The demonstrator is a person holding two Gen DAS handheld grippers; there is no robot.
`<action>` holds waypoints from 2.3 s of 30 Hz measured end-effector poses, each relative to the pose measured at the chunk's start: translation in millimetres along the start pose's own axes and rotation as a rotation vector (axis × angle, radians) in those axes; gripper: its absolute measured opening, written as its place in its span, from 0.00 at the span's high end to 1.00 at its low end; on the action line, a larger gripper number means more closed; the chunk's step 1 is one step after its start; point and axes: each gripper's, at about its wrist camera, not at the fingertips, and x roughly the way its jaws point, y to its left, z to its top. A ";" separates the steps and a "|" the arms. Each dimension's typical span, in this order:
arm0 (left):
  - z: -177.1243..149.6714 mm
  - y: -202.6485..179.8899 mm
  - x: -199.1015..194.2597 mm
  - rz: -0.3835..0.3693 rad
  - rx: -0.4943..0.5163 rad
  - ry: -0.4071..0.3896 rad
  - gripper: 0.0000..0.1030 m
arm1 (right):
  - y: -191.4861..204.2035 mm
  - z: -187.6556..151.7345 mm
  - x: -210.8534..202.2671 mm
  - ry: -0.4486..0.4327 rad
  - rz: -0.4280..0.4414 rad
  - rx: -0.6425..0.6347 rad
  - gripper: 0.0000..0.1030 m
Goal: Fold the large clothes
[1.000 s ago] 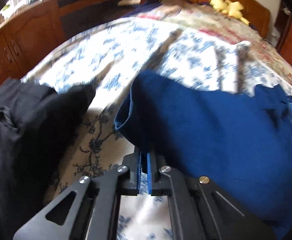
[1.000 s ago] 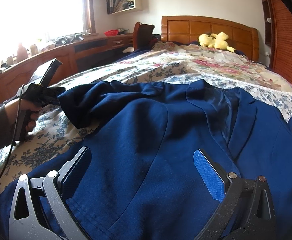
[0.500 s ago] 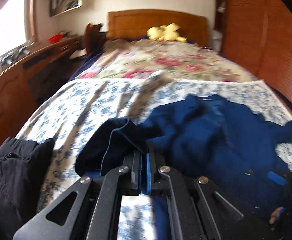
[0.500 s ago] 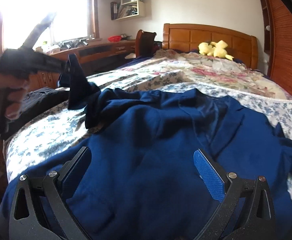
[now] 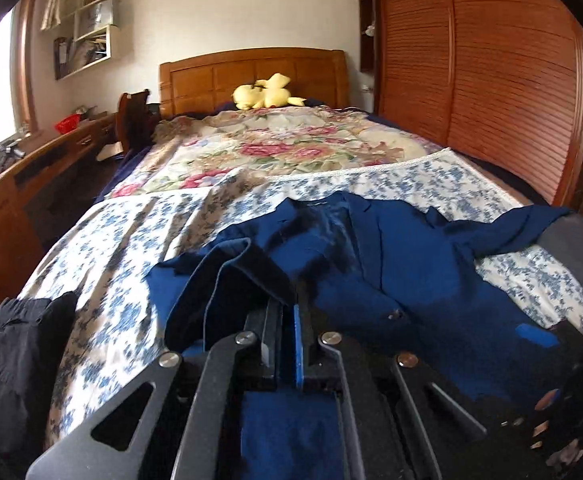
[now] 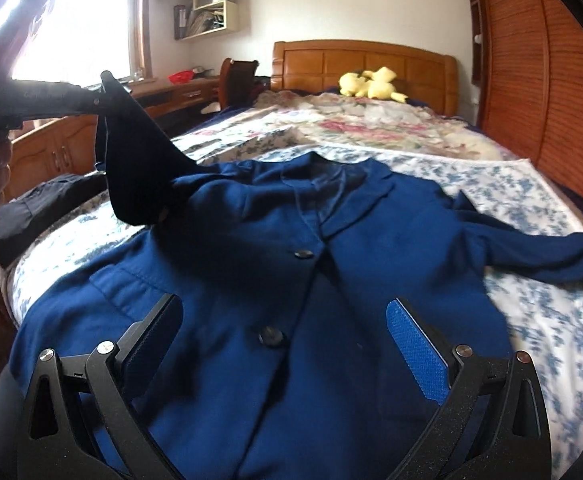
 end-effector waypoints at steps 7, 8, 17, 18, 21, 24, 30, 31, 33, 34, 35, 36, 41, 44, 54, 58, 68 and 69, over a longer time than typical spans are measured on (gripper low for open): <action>-31.4 11.2 -31.0 -0.035 -0.021 0.024 0.72 | 5.2 12.4 -22.0 0.013 0.014 -0.014 0.00; -35.4 12.1 -34.9 -0.033 -0.022 0.023 0.71 | 7.2 17.4 -25.4 0.004 0.016 -0.020 0.00; -80.6 42.6 -89.6 0.035 -0.061 -0.041 0.69 | 48.2 35.7 -19.4 0.006 0.057 -0.087 0.00; -83.6 46.6 -92.8 0.043 -0.071 -0.044 0.69 | 53.9 36.5 -16.5 0.009 0.065 -0.096 0.00; -96.3 64.3 -107.2 0.059 -0.098 -0.059 0.69 | 83.0 39.2 -2.4 0.025 0.122 -0.145 0.03; -108.0 80.6 -118.5 0.075 -0.117 -0.066 0.69 | 116.0 38.9 19.5 0.049 0.115 -0.209 0.10; -131.6 109.4 -129.4 0.101 -0.135 -0.049 0.69 | 162.3 31.0 73.3 0.152 0.204 -0.270 0.40; -136.2 114.1 -130.2 0.104 -0.139 -0.046 0.69 | 166.8 28.5 84.6 0.188 0.226 -0.268 0.45; -141.7 118.9 -132.0 0.114 -0.140 -0.044 0.69 | 172.4 23.8 100.1 0.238 0.249 -0.261 0.50; -145.9 122.2 -133.4 0.117 -0.140 -0.044 0.69 | 174.8 21.5 108.5 0.261 0.247 -0.263 0.50; -149.5 124.6 -134.4 0.118 -0.142 -0.044 0.69 | 177.1 19.5 113.3 0.275 0.241 -0.269 0.50; -152.6 127.0 -135.0 0.116 -0.146 -0.041 0.69 | 178.5 18.0 118.2 0.289 0.233 -0.276 0.50; -162.5 132.1 -135.1 0.105 -0.148 -0.025 0.69 | 181.0 17.6 130.1 0.317 0.180 -0.309 0.81; -168.6 128.7 -139.0 0.110 -0.135 -0.035 0.69 | 174.6 23.7 130.9 0.333 0.191 -0.270 0.89; -181.2 108.2 -151.7 0.096 -0.138 -0.046 0.69 | 161.0 72.3 79.5 0.184 0.227 -0.231 0.93; -174.5 96.9 -154.2 0.091 -0.125 -0.057 0.69 | 145.1 90.9 46.4 0.079 0.223 -0.194 0.94; -139.2 53.7 -119.0 0.053 -0.094 -0.069 0.69 | 48.7 112.4 -50.8 -0.145 0.124 -0.086 0.94; -136.2 48.8 -114.3 0.045 -0.092 -0.068 0.69 | 39.4 111.1 -58.9 -0.163 0.105 -0.076 0.94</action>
